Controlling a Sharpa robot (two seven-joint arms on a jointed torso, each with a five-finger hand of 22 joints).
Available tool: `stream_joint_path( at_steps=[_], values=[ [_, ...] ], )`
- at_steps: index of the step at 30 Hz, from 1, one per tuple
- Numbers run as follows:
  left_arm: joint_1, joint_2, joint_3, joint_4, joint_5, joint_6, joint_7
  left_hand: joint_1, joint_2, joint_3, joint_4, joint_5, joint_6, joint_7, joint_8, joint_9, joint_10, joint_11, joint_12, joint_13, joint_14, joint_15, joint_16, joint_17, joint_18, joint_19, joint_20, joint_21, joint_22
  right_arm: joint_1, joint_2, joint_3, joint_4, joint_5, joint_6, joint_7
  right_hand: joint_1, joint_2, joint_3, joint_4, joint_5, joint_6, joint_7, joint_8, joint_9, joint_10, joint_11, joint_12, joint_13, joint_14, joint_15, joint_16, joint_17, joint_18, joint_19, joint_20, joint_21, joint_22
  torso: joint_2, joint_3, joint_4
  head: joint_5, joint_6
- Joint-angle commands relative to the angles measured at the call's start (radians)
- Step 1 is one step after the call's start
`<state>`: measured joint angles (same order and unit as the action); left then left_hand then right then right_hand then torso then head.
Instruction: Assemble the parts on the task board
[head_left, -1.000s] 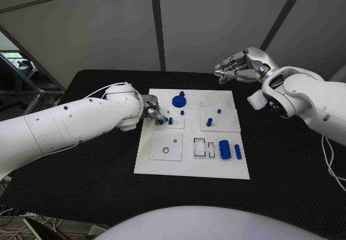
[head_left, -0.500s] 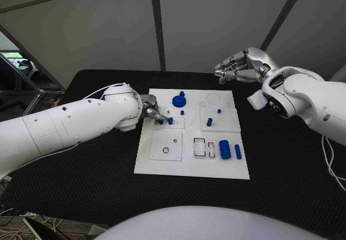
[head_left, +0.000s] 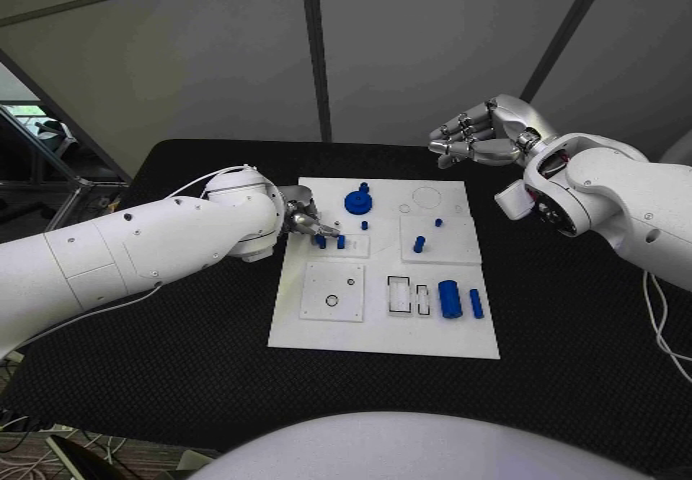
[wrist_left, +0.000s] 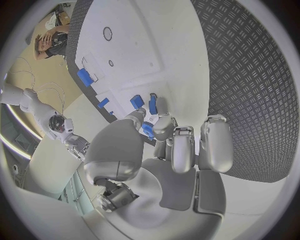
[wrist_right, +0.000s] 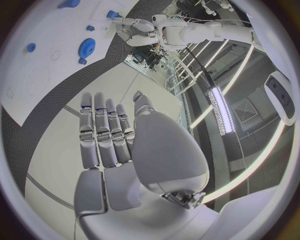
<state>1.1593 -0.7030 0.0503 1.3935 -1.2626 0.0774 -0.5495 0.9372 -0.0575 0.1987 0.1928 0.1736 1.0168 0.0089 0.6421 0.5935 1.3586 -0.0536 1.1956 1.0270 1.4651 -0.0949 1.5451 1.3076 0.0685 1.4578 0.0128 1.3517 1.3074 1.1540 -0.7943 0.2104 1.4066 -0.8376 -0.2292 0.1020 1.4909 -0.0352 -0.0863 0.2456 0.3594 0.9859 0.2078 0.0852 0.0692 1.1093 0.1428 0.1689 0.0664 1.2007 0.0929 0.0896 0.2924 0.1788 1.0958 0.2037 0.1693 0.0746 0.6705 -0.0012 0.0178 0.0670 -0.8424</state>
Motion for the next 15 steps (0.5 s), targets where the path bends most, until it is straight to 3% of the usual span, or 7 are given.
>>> stream_joint_path(
  at_steps=[1, 15],
  values=[
    [0.001, 0.000, 0.002, 0.002, 0.007, -0.016, 0.007, 0.001, 0.010, -0.008, 0.001, -0.004, 0.009, 0.001, -0.004, 0.001, 0.002, 0.002, -0.001, -0.001, 0.097, -0.004, 0.004, 0.235, -0.015, 0.013, 0.001, -0.006, 0.124, 0.001, 0.001, 0.001, 0.000, -0.001, 0.008, 0.003, 0.004, 0.006, -0.005, -0.001, 0.005, 0.000, 0.002, -0.002, 0.001, -0.005, 0.002, 0.006, -0.001, 0.003, 0.002, -0.006, -0.001, 0.005, 0.005, 0.001, -0.003, -0.001, 0.001, -0.0003, 0.0000, -0.001, 0.001],
    [0.001, -0.001, 0.003, 0.002, 0.008, -0.006, 0.006, 0.009, 0.016, -0.012, 0.003, -0.003, 0.009, 0.001, -0.004, 0.001, 0.003, 0.002, -0.001, 0.000, 0.097, -0.004, 0.004, 0.235, -0.015, 0.013, 0.001, -0.006, 0.124, 0.001, 0.000, 0.000, 0.000, -0.002, 0.009, 0.001, 0.004, 0.006, -0.005, -0.001, 0.005, 0.000, 0.002, -0.002, 0.001, -0.005, 0.002, 0.006, -0.001, 0.003, 0.002, -0.006, -0.001, 0.005, 0.005, 0.001, -0.003, -0.001, 0.000, 0.0001, 0.0005, -0.001, -0.003]
  ],
)
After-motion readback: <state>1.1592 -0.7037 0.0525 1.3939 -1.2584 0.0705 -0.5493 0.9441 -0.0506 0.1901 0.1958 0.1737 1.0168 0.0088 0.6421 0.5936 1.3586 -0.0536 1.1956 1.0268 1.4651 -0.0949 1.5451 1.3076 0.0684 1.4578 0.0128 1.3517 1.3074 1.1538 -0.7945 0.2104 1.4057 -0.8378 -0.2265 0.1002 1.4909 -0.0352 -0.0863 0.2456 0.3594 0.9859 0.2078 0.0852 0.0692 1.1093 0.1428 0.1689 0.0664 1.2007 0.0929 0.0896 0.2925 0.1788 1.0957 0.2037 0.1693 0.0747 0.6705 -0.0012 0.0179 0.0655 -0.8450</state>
